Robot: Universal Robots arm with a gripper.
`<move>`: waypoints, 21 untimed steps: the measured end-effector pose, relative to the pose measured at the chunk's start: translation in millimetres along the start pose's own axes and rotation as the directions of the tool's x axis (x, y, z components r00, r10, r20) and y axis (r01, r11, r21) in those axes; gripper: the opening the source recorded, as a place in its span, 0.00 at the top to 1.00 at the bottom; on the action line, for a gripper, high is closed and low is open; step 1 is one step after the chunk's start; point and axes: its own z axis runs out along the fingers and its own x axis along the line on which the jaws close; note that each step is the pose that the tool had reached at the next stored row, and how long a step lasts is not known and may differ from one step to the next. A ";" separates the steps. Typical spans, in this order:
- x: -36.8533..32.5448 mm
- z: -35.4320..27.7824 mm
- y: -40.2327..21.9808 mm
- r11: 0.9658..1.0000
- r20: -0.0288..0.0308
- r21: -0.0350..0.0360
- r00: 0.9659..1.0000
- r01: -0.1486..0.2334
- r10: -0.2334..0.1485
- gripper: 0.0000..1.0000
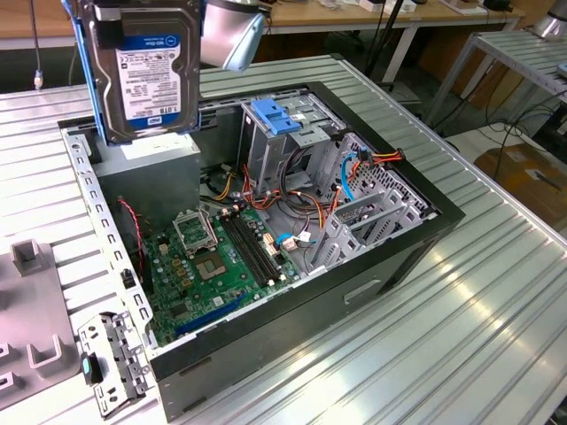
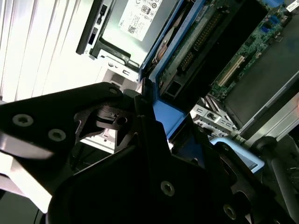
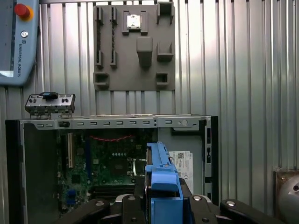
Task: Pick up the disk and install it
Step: 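Pick up the disk, then insert the disk into the insertion slot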
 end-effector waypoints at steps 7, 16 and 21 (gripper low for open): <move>7.3 0.5 -13.0 1.000 0.001 -0.001 1.000 0.000 0.000 0.63; 7.4 0.8 -34.3 1.000 0.001 -0.001 1.000 0.000 0.000 0.63; 7.3 0.8 -36.1 1.000 0.001 -0.002 1.000 0.000 0.000 0.63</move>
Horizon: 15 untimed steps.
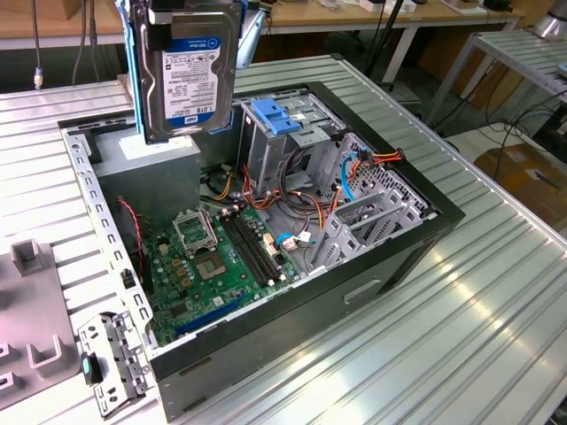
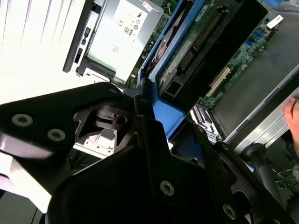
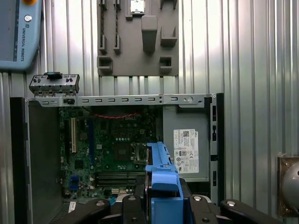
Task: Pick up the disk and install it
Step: 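Insert the disk into the insertion slot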
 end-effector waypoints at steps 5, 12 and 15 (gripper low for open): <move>0.4 0.0 -0.2 1.000 0.000 0.000 1.000 0.000 0.000 0.63; 6.0 0.1 -0.3 1.000 0.000 0.000 1.000 0.000 0.000 0.63; 10.1 0.2 -0.4 1.000 0.000 0.000 1.000 0.000 0.000 0.63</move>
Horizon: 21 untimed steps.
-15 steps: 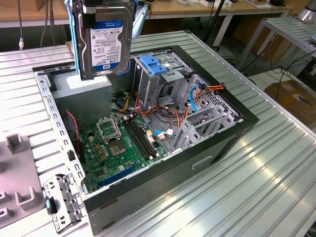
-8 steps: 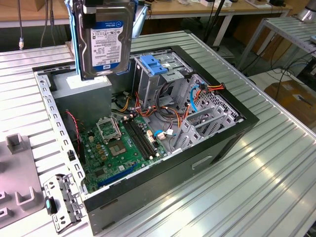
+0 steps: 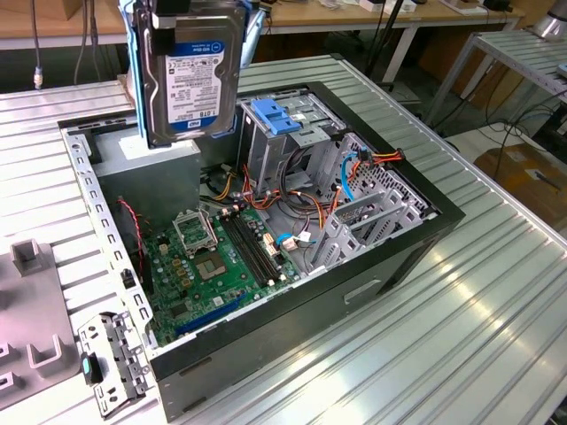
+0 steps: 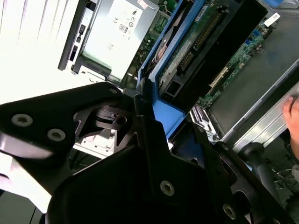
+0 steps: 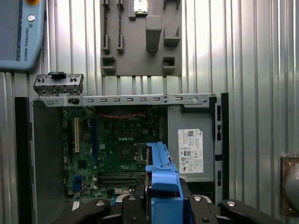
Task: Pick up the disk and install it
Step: 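Insert the disk into the insertion slot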
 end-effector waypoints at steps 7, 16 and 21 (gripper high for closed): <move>8.5 0.1 -0.3 1.000 0.000 0.000 1.000 0.000 0.000 0.63; 16.7 0.3 -0.5 1.000 0.000 0.000 1.000 0.000 0.000 0.63; 16.8 0.3 -0.5 1.000 0.000 0.000 1.000 0.000 0.000 0.63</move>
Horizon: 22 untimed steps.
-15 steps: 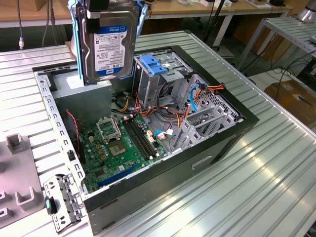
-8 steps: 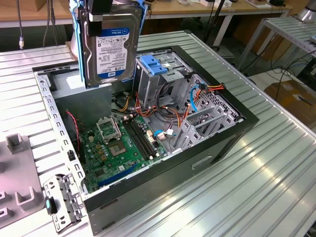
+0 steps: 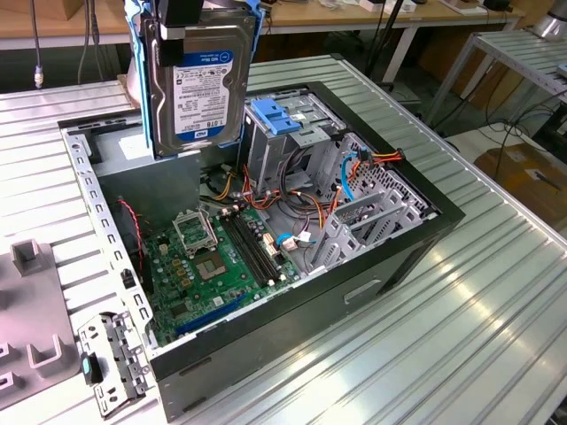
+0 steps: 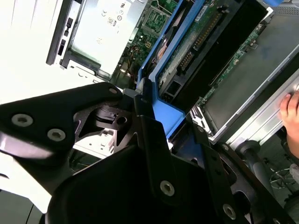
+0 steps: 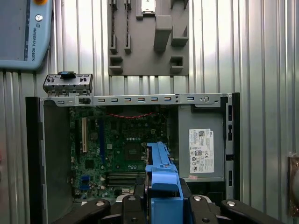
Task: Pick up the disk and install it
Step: 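Insert the disk into the insertion slot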
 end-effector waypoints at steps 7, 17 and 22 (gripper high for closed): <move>2.6 0.0 -0.1 1.000 0.000 0.000 1.000 0.000 0.000 0.63; 35.4 0.9 -1.2 1.000 -0.004 0.000 1.000 0.000 0.000 0.63; 52.1 1.5 -2.1 1.000 -0.006 -0.001 1.000 0.000 0.000 0.63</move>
